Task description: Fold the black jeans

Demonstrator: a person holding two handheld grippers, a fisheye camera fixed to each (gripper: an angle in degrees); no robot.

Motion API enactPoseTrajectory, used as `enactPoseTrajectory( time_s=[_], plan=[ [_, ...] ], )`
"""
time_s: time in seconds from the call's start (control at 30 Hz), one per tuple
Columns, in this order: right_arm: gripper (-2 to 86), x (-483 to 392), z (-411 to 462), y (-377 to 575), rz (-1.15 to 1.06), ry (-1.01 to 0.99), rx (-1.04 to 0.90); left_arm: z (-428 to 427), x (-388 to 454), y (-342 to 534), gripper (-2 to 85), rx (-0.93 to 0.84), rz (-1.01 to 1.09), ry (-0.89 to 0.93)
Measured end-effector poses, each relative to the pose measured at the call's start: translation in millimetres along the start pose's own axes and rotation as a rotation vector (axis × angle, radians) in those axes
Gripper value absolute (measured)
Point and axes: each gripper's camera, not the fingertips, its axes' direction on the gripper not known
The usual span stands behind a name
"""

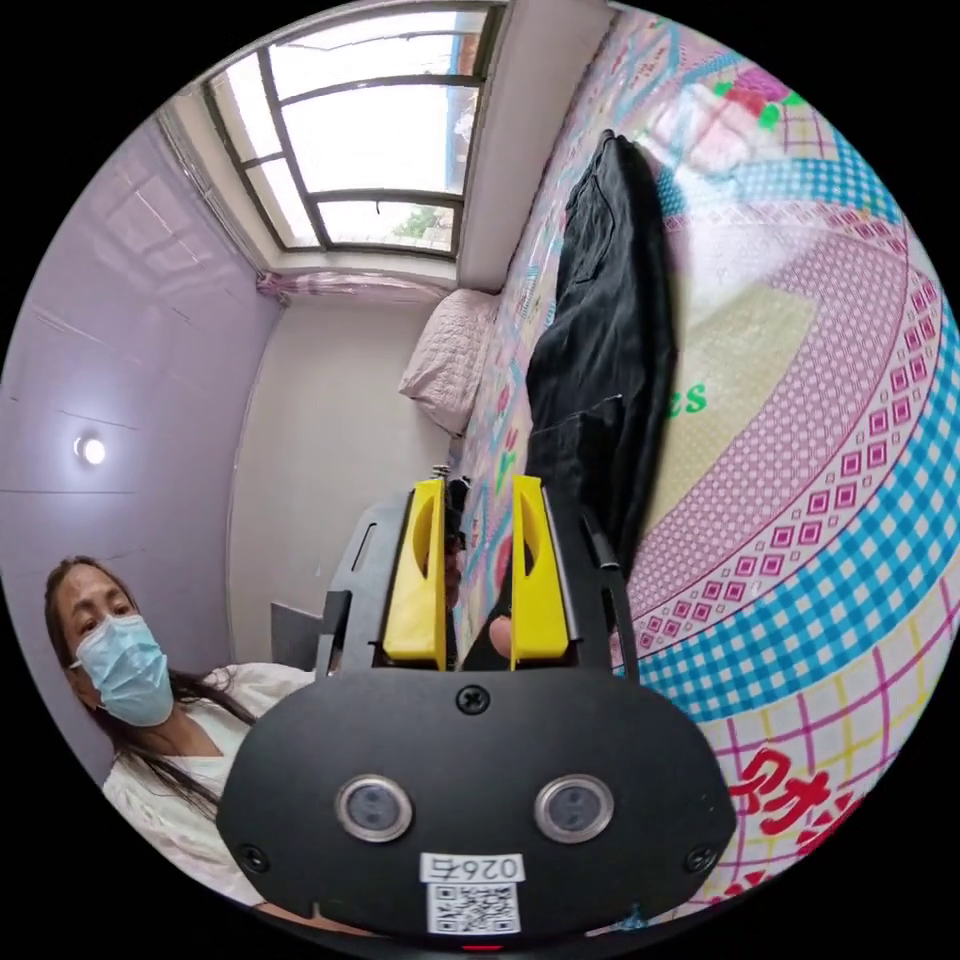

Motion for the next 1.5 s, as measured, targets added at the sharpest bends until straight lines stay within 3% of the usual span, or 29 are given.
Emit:
enactPoseTrajectory(
  time_s=[0.07, 0.13, 0.3, 0.4, 0.5, 0.6, 0.8, 1.03, 1.17, 1.33, 1.43, 1.5],
  plan=[
    [5.4, 7, 32, -2, -0.051, 0.164, -0.101, 38, -15, -9, -0.8, -0.132, -0.021, -0.17],
    [4.9, 7, 46, 4, -0.071, 0.182, -0.107, 62, -19, -6, -0.8, -0.209, -0.026, -0.265],
    [7.0, -67, 32, 86, -0.379, 0.338, 0.054, 72, 33, 43, 0.6, -0.15, 0.196, -0.399],
    [9.4, -113, 28, 166, -0.553, 0.515, 0.127, 66, 66, 97, 8.3, -0.089, 0.281, -0.54],
    [10.2, -129, 59, 247, -0.651, 0.693, 0.062, 69, 77, 157, 14.9, -0.095, 0.263, -0.676],
    [10.0, -114, 103, 310, -0.618, 0.762, -0.049, 89, 71, 205, 16.1, -0.173, 0.232, -0.715],
    [12.4, -71, 163, 364, -0.494, 0.709, -0.094, 139, 60, 245, 16.7, -0.236, 0.276, -0.714],
    [11.6, -62, 219, 372, -0.565, 0.832, -0.172, 175, 68, 254, 14.0, -0.367, 0.377, -0.847],
    [9.5, -58, 238, 377, -0.637, 0.97, -0.18, 186, 80, 269, 17.2, -0.315, 0.447, -0.949],
    [9.0, -42, 239, 363, -0.601, 0.938, -0.19, 207, 73, 269, 16.9, -0.381, 0.453, -0.932],
    [8.1, -28, 235, 347, -0.548, 0.905, -0.202, 210, 74, 266, 10.7, -0.352, 0.462, -1.063],
    [5.6, -19, 226, 338, -0.519, 0.859, -0.205, 208, 74, 262, 8.7, -0.36, 0.449, -1.045]
  ],
)
